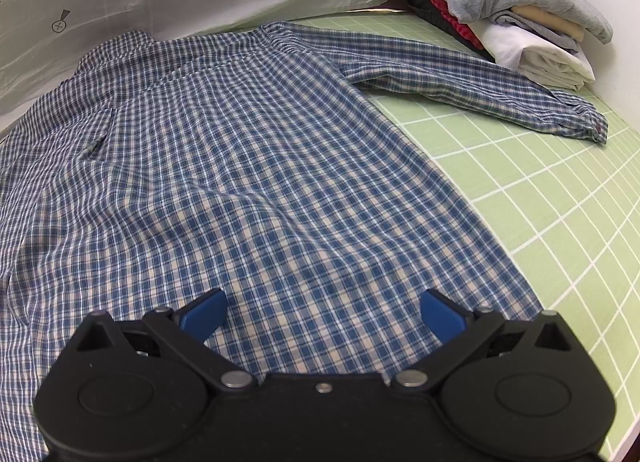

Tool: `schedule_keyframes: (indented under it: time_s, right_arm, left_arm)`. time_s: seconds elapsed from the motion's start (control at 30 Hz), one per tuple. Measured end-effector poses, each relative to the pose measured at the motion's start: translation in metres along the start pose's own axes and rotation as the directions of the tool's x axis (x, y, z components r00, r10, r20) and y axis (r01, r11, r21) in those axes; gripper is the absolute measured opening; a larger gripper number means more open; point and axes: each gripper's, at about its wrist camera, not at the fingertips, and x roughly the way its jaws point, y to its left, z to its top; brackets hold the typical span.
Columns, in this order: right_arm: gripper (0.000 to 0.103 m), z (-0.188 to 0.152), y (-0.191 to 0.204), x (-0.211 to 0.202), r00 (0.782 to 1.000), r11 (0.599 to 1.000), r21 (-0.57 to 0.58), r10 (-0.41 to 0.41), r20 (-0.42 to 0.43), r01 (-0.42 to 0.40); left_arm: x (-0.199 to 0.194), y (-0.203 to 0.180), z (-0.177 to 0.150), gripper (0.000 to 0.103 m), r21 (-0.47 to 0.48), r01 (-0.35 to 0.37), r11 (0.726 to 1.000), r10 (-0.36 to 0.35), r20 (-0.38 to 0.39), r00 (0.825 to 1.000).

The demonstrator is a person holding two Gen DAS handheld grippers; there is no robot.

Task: Fold clothes
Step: 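Pull the shirt hem with the left gripper to straighten it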

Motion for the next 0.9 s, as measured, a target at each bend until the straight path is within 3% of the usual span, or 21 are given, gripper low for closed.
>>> schedule_keyframes:
  time_s: [0.13, 0.27, 0.33, 0.43, 0.5, 0.63, 0.77, 0.9]
  right_arm:
    - [0.103, -0.001, 0.0, 0.0, 1.0, 1.0, 0.001, -0.001, 0.007, 0.001]
    - [0.103, -0.001, 0.0, 0.0, 1.0, 1.0, 0.001, -0.001, 0.014, 0.001]
    - [0.103, -0.001, 0.0, 0.0, 1.0, 1.0, 0.0, 0.0, 0.016, 0.0]
    - [0.103, -0.001, -0.001, 0.0, 1.0, 1.0, -0.001, 0.001, 0.018, -0.001]
    - [0.103, -0.002, -0.001, 0.0, 1.0, 1.0, -0.002, 0.001, 0.02, -0.001]
    - [0.103, -0.002, 0.0, 0.001, 1.0, 1.0, -0.002, 0.0, 0.022, 0.0]
    - [0.103, -0.003, -0.001, 0.001, 1.0, 1.0, -0.002, 0.0, 0.024, 0.0]
    - [0.103, -0.003, -0.001, 0.0, 1.0, 1.0, -0.004, 0.001, 0.027, -0.001]
  left_arm:
    - [-0.023, 0.019, 0.007, 0.053, -0.089, 0.053, 0.995, -0.049, 0.05, 0.998]
    - [-0.053, 0.041, 0.02, 0.059, -0.162, 0.119, 0.98, -0.097, 0.14, 0.985]
    - [-0.066, 0.048, 0.024, 0.066, -0.159, 0.088, 0.983, -0.056, 0.196, 0.979]
    - [-0.075, 0.064, 0.03, 0.067, -0.192, -0.015, 0.981, 0.062, 0.237, 0.969]
    - [-0.072, 0.082, 0.031, 0.067, -0.257, -0.073, 0.964, 0.13, 0.212, 0.969]
    - [-0.054, 0.115, 0.018, 0.066, -0.363, -0.16, 0.918, 0.205, 0.088, 0.975]
    - [-0.042, 0.13, -0.006, 0.065, -0.405, -0.163, 0.9, 0.18, 0.005, 0.984]
    - [-0.041, 0.114, -0.015, 0.067, -0.354, -0.105, 0.929, 0.118, 0.017, 0.993]
